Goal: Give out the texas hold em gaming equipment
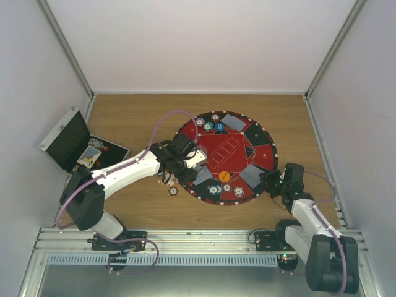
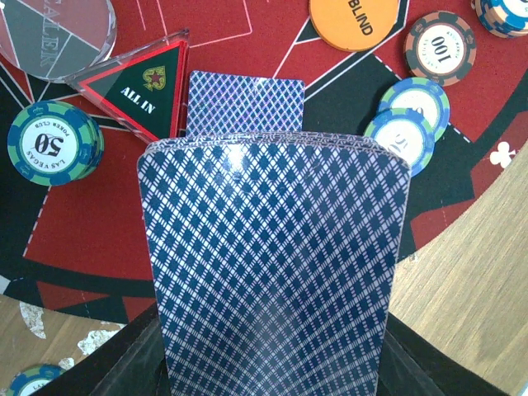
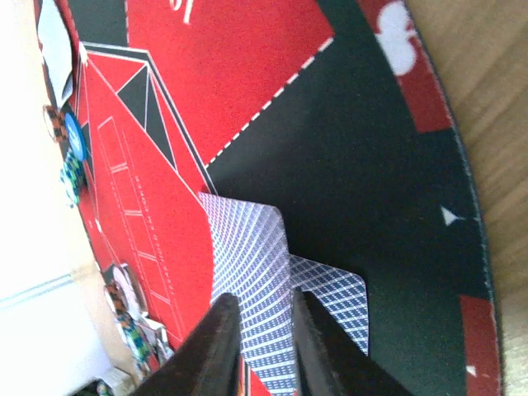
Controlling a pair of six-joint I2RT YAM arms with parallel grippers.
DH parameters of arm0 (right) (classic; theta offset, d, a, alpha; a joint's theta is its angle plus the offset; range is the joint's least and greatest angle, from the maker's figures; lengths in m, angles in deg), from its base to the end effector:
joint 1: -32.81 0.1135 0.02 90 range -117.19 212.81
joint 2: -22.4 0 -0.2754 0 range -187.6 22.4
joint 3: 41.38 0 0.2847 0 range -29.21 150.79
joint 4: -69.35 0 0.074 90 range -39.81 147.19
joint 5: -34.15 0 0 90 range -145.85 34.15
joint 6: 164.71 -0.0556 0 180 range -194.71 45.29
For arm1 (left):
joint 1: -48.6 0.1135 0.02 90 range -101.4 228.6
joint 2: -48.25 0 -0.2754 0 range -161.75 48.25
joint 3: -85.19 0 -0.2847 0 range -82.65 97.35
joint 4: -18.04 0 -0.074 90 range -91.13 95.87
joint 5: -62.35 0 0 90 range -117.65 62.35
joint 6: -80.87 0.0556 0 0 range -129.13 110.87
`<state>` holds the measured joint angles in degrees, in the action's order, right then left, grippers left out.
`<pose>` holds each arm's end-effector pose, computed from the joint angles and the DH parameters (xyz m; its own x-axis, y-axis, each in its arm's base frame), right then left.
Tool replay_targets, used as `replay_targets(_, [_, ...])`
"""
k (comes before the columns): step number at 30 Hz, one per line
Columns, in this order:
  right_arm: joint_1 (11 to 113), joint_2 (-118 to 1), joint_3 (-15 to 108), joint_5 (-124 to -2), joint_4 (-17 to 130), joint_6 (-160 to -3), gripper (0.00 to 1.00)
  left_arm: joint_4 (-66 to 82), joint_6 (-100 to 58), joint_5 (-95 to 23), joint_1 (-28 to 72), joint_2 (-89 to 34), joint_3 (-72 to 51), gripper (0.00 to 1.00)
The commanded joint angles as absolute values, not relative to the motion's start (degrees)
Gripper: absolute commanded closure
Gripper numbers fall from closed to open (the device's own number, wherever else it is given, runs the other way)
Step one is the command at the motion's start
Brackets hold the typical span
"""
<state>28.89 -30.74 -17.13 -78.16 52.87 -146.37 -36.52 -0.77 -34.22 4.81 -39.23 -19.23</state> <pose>0.1932 0.0079 0.1070 -0.4159 0.9087 0.0354 0.6101 0.2500 0.7518 0.2397 -0.2386 0.2114 -0.5500 0.7274 -0.4104 0.8090 0.5860 -0.0457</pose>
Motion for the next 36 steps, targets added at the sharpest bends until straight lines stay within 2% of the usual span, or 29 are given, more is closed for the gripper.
replay_targets(1, [28.5, -30.2, -16.7, -76.3, 51.1, -146.3, 0.77, -35.1, -1.1, -34.6, 4.3, -37.0, -19.9, 0.47])
replay_targets(6, [28.5, -29.6, -16.0, -75.3, 49.3, -146.0, 0.71, -35.1, -1.1, -34.4, 4.3, -37.0, -19.9, 0.47])
replay_targets(9, [28.5, -28.7, -14.4, -73.6, 45.6, -144.9, 0.53, -35.2, -1.2, -34.2, 4.3, -37.0, -19.9, 0.47])
replay_targets(15, [28.5, -24.5, -10.3, -69.0, 39.1, -141.4, 0.28, -35.6, -1.7, -33.5, 4.3, -36.5, -20.0, 0.47])
replay_targets(19, [28.4, -26.1, -4.1, -66.6, 36.8, -133.6, 0.14, -35.7, -1.9, -32.4, 4.3, -35.4, -20.2, 0.46])
replay_targets(23, [28.4, -34.8, 7.2, -70.3, 35.5, -117.8, 0.08, -36.2, -1.8, -32.1, 4.3, -35.2, -20.4, 0.46])
replay_targets(28, [31.8, -49.7, 25.2, -83.0, 26.6, -98.2, 0.06, -35.3, -2.1, -31.8, 4.3, -34.4, -20.6, 0.46])
replay_targets(36, [50.8, -66.9, 35.3, -99.8, 18.8, -92.0, 0.08, -34.7, -2.3, -31.2, 4.3, -33.7, -20.8, 0.46])
